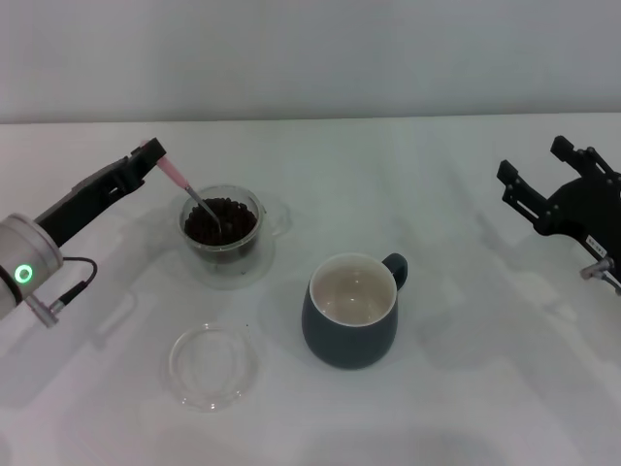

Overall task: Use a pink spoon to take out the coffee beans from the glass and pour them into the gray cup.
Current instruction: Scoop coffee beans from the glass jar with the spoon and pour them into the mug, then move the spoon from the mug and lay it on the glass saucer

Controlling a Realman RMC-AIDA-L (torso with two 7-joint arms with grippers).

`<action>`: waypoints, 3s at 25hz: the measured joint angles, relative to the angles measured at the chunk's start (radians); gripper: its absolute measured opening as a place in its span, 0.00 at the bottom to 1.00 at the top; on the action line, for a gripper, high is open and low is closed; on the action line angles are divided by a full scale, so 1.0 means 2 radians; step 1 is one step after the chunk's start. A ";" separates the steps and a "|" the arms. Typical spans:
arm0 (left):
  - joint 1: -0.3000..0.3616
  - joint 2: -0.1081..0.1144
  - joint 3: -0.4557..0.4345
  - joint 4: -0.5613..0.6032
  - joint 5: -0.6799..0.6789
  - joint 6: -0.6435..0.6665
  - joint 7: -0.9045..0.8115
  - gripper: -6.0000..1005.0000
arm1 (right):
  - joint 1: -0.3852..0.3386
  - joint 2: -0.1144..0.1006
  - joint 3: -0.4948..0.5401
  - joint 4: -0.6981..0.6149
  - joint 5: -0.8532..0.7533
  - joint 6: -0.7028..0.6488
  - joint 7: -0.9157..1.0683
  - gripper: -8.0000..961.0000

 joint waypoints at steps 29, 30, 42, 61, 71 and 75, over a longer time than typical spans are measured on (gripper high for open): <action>0.058 0.002 0.000 -0.014 -0.063 -0.083 -0.182 0.14 | 0.000 0.002 0.005 0.003 0.000 0.014 0.003 0.86; 0.058 0.002 0.001 -0.014 -0.062 -0.087 -0.184 0.14 | 0.001 0.002 0.006 0.003 0.000 0.014 0.003 0.86; -0.015 0.001 0.004 -0.018 0.054 -0.094 -0.197 0.14 | 0.003 0.003 0.006 0.005 0.005 0.014 0.003 0.86; -0.113 -0.002 0.035 -0.005 0.153 -0.131 0.033 0.14 | 0.003 0.004 0.020 0.006 0.013 0.029 0.004 0.86; -0.029 0.001 0.031 0.006 0.024 -0.183 0.029 0.14 | 0.003 0.003 0.019 0.006 0.013 0.032 0.004 0.86; 0.052 0.002 0.031 0.011 -0.074 -0.191 -0.017 0.14 | 0.005 0.002 0.019 0.004 0.013 0.032 0.003 0.86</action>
